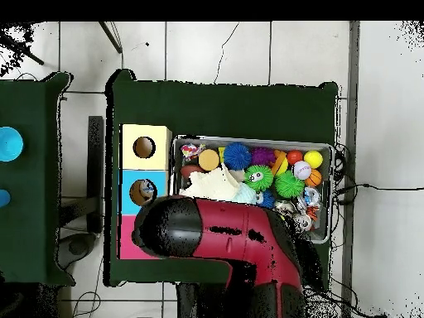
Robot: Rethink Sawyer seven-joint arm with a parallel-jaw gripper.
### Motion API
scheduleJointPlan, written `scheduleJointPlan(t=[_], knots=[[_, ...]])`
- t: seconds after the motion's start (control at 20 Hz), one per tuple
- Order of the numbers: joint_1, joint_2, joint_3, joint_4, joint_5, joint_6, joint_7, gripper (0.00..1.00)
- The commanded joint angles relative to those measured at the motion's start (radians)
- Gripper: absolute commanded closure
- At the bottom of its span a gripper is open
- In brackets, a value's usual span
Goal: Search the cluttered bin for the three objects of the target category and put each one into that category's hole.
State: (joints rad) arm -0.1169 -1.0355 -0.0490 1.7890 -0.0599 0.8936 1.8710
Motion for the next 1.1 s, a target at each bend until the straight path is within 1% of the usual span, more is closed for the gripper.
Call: scheduleJointPlan(t=[0.05, 0.55, 0.8, 0.9, 1.0, 1.1], knots=[[0.03, 0.014, -0.042, 0.085, 0.043, 0.04, 0.264, 1.0], [0.074, 0.022, -0.089, 0.069, 0.068, 0.057, 0.257, 1.0], [0.106, 0.015, -0.114, 0.056, 0.076, 0.089, 0.273, 1.0], [0.145, -0.002, -0.135, 0.054, 0.083, 0.119, 0.31, 1.0], [0.211, -0.02, -0.161, 0.053, 0.096, 0.147, 0.388, 1.0], [0.282, -0.02, -0.184, 0.049, 0.12, 0.16, 0.486, 1.0]])
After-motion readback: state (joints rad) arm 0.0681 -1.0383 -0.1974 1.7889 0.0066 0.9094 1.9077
